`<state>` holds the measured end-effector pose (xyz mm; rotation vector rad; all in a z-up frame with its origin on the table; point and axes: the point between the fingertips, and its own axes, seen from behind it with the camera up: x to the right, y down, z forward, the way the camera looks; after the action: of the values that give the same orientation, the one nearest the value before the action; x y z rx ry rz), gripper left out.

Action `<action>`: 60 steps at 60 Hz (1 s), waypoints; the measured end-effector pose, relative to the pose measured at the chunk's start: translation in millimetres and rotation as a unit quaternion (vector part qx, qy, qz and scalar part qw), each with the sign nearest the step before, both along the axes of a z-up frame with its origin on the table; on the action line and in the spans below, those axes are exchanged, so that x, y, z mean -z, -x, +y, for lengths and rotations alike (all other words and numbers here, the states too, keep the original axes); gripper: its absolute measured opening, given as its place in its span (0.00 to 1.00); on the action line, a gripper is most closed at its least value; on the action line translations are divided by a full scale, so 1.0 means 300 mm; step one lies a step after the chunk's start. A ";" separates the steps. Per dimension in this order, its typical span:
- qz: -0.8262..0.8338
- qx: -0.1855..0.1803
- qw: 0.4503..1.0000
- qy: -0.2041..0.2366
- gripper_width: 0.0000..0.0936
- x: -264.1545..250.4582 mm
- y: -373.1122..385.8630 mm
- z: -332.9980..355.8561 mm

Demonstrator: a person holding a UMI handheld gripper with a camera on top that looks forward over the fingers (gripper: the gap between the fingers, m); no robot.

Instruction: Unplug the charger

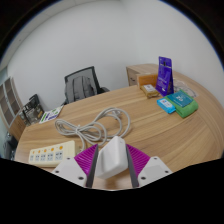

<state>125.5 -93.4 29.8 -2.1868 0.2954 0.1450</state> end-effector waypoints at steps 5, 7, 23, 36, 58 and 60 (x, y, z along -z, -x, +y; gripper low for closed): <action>-0.018 0.003 1.000 0.017 0.75 0.019 -0.058 -0.034; -0.029 0.005 0.999 0.018 0.81 0.019 -0.081 -0.041; -0.134 -0.006 0.991 -0.001 0.92 -0.198 -0.115 -0.140; -0.163 -0.005 0.986 -0.022 0.92 -0.449 0.045 -0.349; -0.189 0.017 0.982 -0.019 0.92 -0.662 0.264 -0.796; -0.191 0.018 0.981 -0.021 0.92 -0.677 0.274 -0.817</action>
<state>43.2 -338.5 233.0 -2.1130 0.1116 -0.2857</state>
